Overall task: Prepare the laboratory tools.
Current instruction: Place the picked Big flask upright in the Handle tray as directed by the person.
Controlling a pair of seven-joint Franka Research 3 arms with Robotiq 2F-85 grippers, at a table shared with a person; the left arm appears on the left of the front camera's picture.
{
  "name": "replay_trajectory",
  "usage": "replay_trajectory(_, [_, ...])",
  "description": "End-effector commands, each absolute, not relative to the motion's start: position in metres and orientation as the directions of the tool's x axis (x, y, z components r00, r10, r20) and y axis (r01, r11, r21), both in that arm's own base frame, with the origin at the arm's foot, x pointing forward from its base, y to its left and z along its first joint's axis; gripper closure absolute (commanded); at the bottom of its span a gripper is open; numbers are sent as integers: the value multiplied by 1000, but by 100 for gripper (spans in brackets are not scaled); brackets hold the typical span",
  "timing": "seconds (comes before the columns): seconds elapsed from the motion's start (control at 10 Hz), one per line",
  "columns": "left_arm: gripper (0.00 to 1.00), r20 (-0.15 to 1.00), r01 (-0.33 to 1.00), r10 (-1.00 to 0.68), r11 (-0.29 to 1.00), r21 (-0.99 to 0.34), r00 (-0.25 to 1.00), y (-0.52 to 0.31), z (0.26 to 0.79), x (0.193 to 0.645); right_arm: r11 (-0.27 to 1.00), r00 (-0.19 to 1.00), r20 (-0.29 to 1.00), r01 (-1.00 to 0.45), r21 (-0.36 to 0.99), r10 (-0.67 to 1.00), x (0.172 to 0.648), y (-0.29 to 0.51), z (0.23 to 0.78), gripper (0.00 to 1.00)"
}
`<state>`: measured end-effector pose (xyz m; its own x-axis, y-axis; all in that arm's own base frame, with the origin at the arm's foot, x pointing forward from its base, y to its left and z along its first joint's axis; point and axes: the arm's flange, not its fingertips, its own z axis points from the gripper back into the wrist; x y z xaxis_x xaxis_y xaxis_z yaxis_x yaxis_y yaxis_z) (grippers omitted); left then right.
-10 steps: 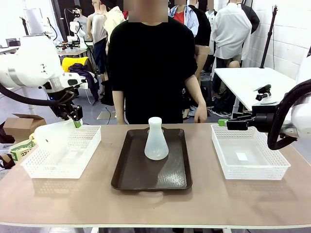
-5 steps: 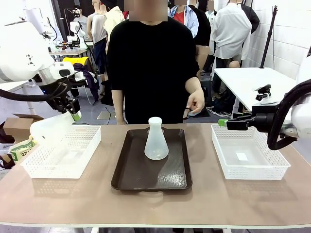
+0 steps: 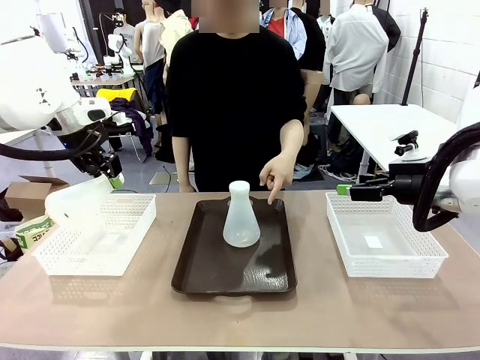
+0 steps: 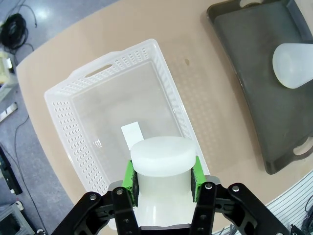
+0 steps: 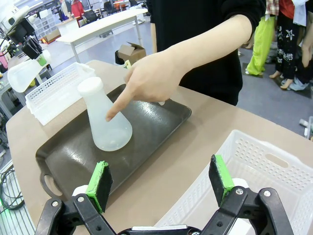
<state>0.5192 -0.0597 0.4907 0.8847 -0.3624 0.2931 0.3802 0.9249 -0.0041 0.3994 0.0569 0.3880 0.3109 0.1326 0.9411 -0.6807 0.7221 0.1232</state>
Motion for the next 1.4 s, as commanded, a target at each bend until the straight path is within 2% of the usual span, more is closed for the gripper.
replay_trajectory(0.0, [100,296,382,-364,924,-3,883,-61,494,520,719,313,942,-682,133,123,399,58,387,0])
replay_trajectory(0.8, [100,293,382,-364,924,-4,884,-60,491,519,719,313,942,-682,133,123,399,58,387,0])
replay_trajectory(1.1, [100,381,540,-506,841,19,774,-78,506,513,719,313,942,-682,133,123,399,58,387,0])
replay_trajectory(1.3, [100,581,736,-579,675,-50,572,-95,526,510,719,313,942,-682,133,123,399,58,387,0])
